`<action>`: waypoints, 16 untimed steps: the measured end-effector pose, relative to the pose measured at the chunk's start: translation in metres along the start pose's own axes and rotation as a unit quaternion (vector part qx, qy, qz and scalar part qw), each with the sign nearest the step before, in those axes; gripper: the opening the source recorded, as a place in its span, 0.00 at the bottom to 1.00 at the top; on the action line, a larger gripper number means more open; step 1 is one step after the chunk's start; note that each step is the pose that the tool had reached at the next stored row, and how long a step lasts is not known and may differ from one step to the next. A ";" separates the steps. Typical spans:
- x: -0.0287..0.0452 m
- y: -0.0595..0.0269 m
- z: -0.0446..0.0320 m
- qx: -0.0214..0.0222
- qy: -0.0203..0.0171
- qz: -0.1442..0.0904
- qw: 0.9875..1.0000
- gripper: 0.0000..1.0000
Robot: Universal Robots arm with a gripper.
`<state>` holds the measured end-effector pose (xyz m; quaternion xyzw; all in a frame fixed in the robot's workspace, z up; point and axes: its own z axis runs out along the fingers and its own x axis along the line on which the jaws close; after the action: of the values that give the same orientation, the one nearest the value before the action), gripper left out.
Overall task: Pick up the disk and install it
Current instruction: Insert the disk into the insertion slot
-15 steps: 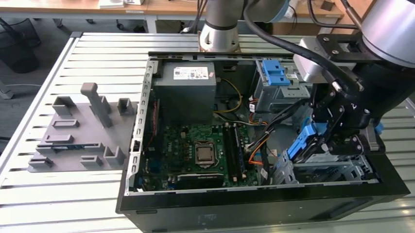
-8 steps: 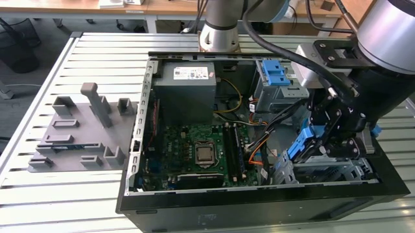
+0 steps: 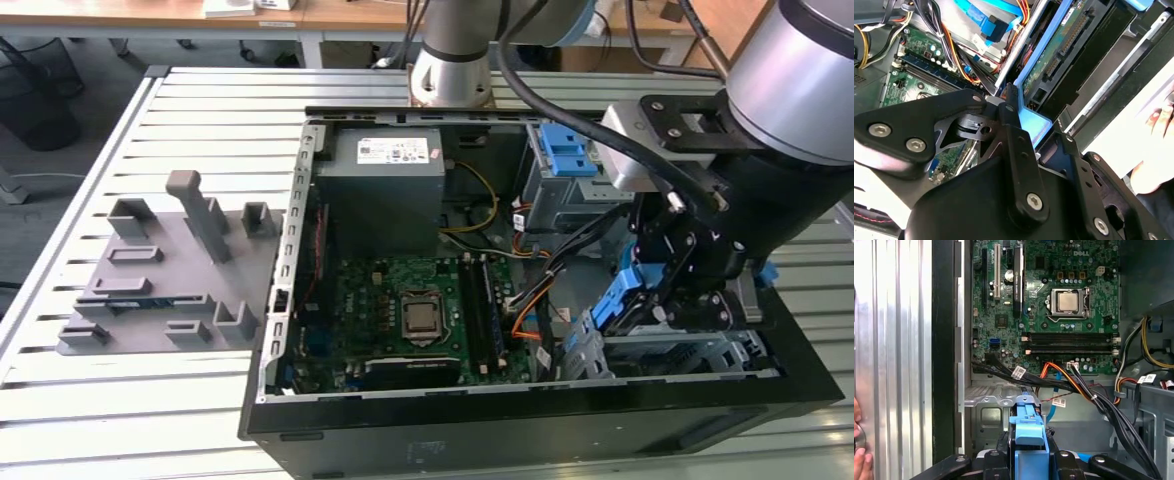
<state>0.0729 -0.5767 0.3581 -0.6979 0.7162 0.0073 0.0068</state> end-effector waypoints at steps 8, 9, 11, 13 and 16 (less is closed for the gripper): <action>0.0000 0.0000 0.0007 0.000 0.000 0.000 1.000 0.38; 0.0000 0.0000 0.0007 0.000 0.000 0.000 1.000 0.38; 0.0000 0.0000 0.0010 0.000 0.000 0.000 1.000 0.44; 0.0000 0.0000 0.0011 0.000 0.000 0.000 1.000 0.50; 0.0000 0.0000 0.0013 0.000 0.000 0.000 1.000 0.50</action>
<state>0.0729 -0.5767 0.3568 -0.6979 0.7162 0.0074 0.0069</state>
